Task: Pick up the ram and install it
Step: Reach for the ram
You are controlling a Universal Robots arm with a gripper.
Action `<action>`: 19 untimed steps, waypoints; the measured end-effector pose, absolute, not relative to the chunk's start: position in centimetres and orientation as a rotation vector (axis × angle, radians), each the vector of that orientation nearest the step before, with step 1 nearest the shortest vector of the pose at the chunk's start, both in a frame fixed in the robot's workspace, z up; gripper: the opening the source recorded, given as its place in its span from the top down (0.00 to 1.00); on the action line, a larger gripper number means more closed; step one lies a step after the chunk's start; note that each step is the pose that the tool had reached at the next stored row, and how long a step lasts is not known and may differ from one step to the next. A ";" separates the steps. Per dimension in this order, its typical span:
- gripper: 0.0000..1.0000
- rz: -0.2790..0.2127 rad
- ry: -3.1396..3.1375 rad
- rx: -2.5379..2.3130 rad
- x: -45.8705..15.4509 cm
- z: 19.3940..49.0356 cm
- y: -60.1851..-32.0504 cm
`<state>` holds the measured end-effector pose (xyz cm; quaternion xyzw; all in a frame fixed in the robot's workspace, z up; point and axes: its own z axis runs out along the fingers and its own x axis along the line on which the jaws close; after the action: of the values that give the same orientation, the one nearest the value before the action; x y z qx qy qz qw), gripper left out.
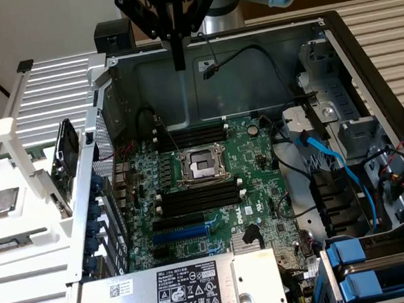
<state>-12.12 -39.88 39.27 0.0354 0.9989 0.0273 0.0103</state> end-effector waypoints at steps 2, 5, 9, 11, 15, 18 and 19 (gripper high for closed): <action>0.89 0.086 3.118 0.111 -12.1 39.3 -39.9; 0.89 0.086 3.118 0.110 -12.1 39.4 -39.9; 0.89 0.091 3.118 0.111 -12.1 39.6 -39.9; 0.89 0.097 3.118 0.111 -12.1 39.7 -39.9; 0.89 0.133 3.118 0.111 -12.1 40.0 -39.9; 0.89 0.161 3.117 0.111 -12.1 40.2 -39.9; 0.89 0.169 3.117 0.111 -12.1 40.2 -39.9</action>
<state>-12.14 -39.88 40.25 0.0357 0.9979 0.0541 0.0092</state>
